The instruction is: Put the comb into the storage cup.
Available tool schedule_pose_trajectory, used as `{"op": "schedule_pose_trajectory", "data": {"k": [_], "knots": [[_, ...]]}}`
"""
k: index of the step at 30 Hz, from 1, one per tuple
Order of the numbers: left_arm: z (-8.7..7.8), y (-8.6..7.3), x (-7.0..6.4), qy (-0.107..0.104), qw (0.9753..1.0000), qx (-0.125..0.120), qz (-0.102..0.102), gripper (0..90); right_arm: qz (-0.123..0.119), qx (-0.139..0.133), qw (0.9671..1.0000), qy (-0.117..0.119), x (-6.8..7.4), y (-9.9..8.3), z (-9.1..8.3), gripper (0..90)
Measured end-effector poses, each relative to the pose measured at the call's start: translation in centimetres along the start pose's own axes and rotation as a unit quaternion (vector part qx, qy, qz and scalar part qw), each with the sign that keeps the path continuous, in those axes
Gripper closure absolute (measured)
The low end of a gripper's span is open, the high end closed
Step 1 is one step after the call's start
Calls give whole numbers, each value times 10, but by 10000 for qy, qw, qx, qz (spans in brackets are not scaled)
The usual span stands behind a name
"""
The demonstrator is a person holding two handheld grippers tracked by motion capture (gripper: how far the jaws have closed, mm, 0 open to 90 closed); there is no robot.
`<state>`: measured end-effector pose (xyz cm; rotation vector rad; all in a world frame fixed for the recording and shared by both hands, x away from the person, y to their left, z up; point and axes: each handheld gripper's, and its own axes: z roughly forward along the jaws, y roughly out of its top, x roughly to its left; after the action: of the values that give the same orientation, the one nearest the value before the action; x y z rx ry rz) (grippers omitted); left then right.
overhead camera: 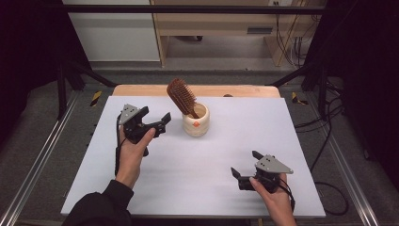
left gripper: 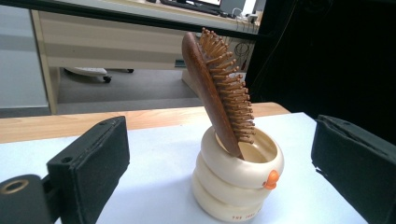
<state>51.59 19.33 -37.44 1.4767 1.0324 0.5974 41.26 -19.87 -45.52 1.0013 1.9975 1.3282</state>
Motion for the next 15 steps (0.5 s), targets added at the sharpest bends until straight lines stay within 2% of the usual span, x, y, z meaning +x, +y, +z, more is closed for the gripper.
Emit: {"op": "schedule_pose_trajectory", "data": {"k": [6, 11, 15], "knots": [[-10, 4, -1, -47, 9999, -86, 28, 41, 22, -23, 10000, 4, -1, 0, -1, 36], [-20, 4, 0, 13, 9997, -165, 185, 40, 18, -37, 10000, 10, -1, 1, -1, 36], [-28, 2, 5, 36, 9995, -208, 214, 38, 45, -53, 10000, -15, -2, 1, -3, 36]]}}
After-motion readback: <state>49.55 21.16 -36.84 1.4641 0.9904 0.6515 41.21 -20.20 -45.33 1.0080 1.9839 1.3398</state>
